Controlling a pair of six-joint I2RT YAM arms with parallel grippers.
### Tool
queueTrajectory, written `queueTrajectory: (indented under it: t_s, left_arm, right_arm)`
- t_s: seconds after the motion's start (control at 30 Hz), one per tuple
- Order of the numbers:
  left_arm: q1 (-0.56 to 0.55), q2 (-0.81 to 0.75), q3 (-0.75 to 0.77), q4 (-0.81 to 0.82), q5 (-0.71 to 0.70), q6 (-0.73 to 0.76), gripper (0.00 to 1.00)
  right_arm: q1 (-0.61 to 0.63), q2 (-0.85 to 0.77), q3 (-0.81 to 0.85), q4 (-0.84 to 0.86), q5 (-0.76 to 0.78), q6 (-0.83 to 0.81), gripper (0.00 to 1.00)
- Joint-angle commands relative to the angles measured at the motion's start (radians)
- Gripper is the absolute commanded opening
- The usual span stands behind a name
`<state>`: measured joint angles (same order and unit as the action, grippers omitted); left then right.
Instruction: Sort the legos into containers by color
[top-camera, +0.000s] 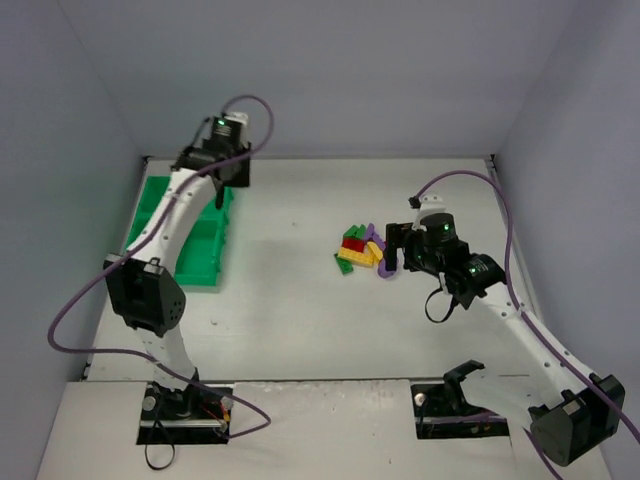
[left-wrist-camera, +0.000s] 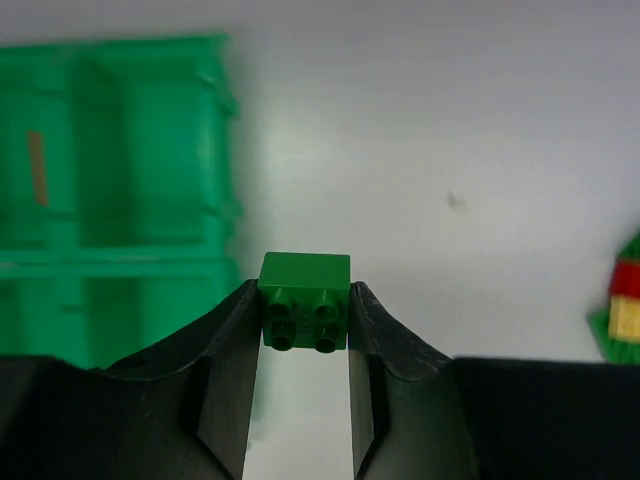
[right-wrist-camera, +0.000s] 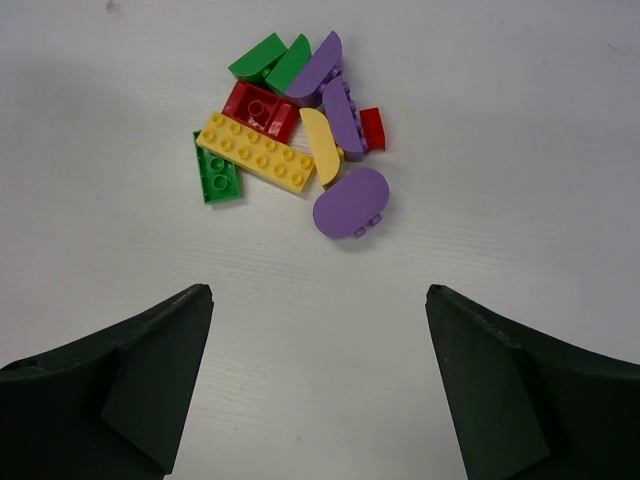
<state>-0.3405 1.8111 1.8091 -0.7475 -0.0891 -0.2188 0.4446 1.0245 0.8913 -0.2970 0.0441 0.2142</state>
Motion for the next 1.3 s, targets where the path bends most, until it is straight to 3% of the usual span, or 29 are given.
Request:
queueTrajectory:
  t_s: [0.0,0.27,0.53,0.73,0.8,1.0,1.13,1.27]
  left_arm:
    - [0.125,0.0,0.145,-0.015,-0.047,0.042,0.0]
    - [0.274,0.252,0.396,0.005,0.006,0.002,0.0]
    - [0.285,0.375,0.438,-0.004,0.035,-0.011,0.0]
    - [0.291,0.373,0.386,-0.001,0.002,-0.04,0.2]
    - [0.293,0.372,0.378,0.0,0.005,-0.044,0.35]
    - [0.293,0.341,0.342,0.011,0.006,-0.05,0.58]
    - [0.291,0.306,0.345,0.004,0.014,-0.054,0.67]
    - [0.265,0.222,0.332,0.005,0.072,-0.066,0.67]
  right_arm:
    - [-0.007,-0.004,0.043,0.027,-0.015,-0.001,0.85]
    - [-0.009,0.016,0.041,0.025,-0.026,-0.003,0.85]
    - [-0.009,0.042,0.029,0.027,-0.02,-0.001,0.85]
    - [-0.014,0.055,0.017,0.027,-0.013,-0.009,0.85]
    - [-0.015,0.062,0.012,0.03,-0.016,-0.012,0.85]
    - [-0.015,0.066,-0.002,0.035,-0.026,-0.009,0.85]
    - [-0.015,0.063,0.006,0.032,-0.032,-0.01,0.83]
    - [-0.015,0.051,0.017,0.032,-0.035,0.001,0.76]
